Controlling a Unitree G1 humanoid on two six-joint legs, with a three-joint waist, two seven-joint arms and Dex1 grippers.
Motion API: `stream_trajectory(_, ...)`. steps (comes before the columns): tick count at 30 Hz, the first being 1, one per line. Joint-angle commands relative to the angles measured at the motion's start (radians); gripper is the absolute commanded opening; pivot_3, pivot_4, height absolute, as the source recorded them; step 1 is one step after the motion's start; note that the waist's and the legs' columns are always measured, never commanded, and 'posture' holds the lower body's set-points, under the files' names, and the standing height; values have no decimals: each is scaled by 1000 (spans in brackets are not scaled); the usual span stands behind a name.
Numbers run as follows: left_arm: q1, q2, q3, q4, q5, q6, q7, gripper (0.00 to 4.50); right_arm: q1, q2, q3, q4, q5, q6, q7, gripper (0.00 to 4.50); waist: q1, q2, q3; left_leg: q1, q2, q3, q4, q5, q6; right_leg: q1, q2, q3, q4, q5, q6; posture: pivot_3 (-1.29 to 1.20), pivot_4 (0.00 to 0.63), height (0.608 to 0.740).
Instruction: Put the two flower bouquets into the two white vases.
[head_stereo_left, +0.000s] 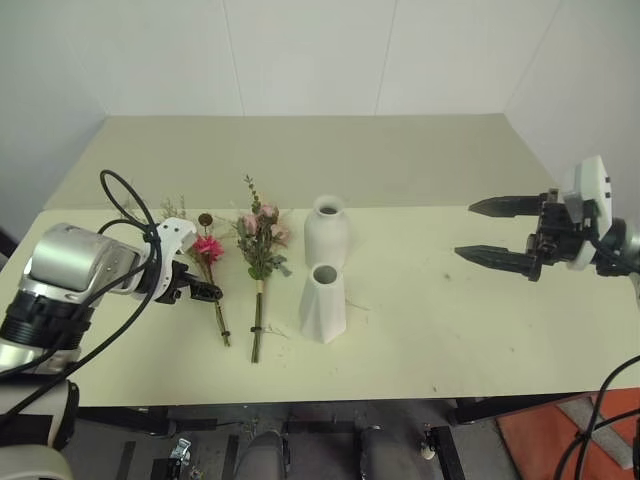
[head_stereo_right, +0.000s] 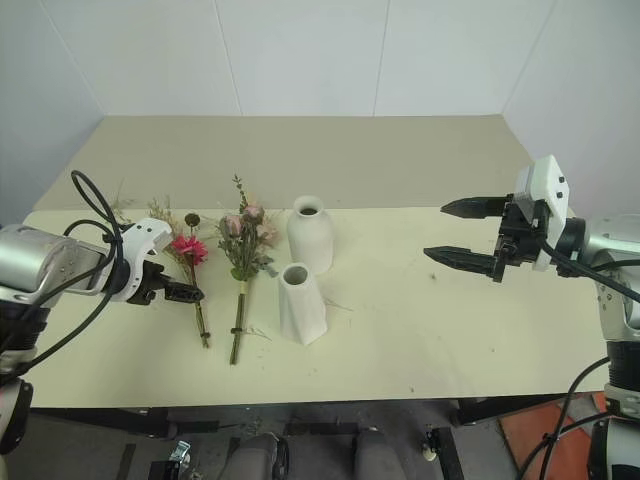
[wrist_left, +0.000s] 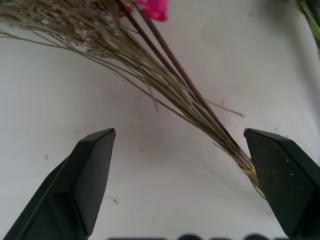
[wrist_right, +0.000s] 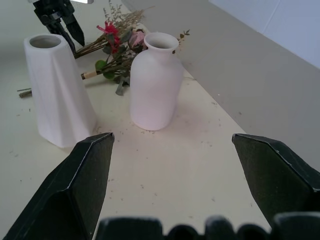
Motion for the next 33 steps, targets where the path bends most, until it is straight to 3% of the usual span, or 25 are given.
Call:
stream_trajectory(1, -38, -45, -2, 44, 34, -8, 12, 4500, -5, -4, -24, -28, 16, -22, 10, 4480, 0, 0, 0, 0, 0, 0, 0, 0, 0, 0, 0, 0, 0, 0, 0, 0, 150, 740)
stream_trajectory(7, -77, -138, -7, 93, 66, -9, 31, 4500, 4, -1, -34, -33, 22, -24, 15, 4480, 3, 0, 0, 1, -1, 0, 1, 0, 0, 1, 0, 0, 0, 0, 0, 0, 150, 740)
stream_trajectory(13, -82, -161, -25, 113, 95, -11, 22, 4500, 29, -2, -49, -38, 28, -28, 13, 4480, 2, 0, 0, 1, -1, 0, 1, 0, 0, 1, -1, 0, 1, 0, 0, 0, 150, 740)
stream_trajectory(27, -84, -143, 21, 130, 129, -12, 18, 161, 50, 11, -61, -34, 34, -27, -1, 4500, 2, 0, 0, 2, -1, 0, 1, 0, 0, 2, -1, 0, 1, 0, 0, 0, 150, 740)
stream_trajectory(33, -28, -118, 163, 88, 178, -44, 128, 12, 64, 9, -67, -38, 35, -26, -8, 4500, -6, 0, 0, 1, -1, 0, 1, 0, 0, 1, -1, 0, 1, 0, 0, 0, 150, 740)
